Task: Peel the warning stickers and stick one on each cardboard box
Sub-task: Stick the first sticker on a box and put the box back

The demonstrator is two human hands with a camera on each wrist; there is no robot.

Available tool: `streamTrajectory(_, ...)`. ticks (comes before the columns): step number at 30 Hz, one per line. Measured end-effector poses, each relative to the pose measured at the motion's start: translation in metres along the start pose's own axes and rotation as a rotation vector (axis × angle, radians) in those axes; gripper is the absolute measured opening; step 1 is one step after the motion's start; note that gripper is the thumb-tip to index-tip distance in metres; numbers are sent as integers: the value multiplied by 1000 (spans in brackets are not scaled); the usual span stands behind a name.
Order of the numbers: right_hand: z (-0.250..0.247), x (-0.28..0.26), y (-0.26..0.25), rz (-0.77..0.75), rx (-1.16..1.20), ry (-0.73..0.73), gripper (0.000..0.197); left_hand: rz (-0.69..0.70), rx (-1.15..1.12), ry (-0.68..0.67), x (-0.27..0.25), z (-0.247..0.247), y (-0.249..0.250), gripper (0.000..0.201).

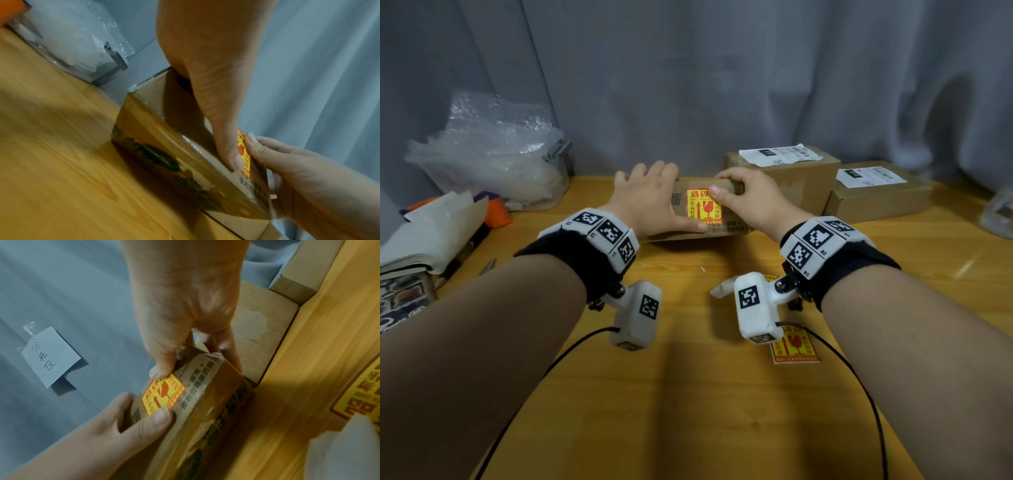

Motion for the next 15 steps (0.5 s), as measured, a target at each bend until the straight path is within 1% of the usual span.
streamTrajectory(3,1,-2,-1,-15,-6,1,33,-29,-42,4,0,0,2,75)
streamTrajectory(6,5,-6,0,-32,-58,7,33,-46,-110,46,-3,3,0,58)
streamTrajectory(10,7,-18,-2,-47,-138,-29,44,-20,-97,107,-15,8,-4,46)
streamTrajectory(12,8,-20,-6,-50,-148,-59,52,-1,-69,101,-19,9,-9,47)
streamTrajectory(13,11,-19,-9,-47,-160,-80,53,14,-43,73,-21,10,-12,50)
streamTrajectory(15,19,-16,-14,-47,-206,-118,47,41,37,-19,-24,14,-18,61)
Point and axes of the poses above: each hand's wrist, its own x-axis towards the middle knuckle, its own z-axis out of the palm, y = z × x, the point moved 1 cm from there along x, towards the middle knuckle, and after that the axes turned 1 degree about -x, right-handed, at the moved point
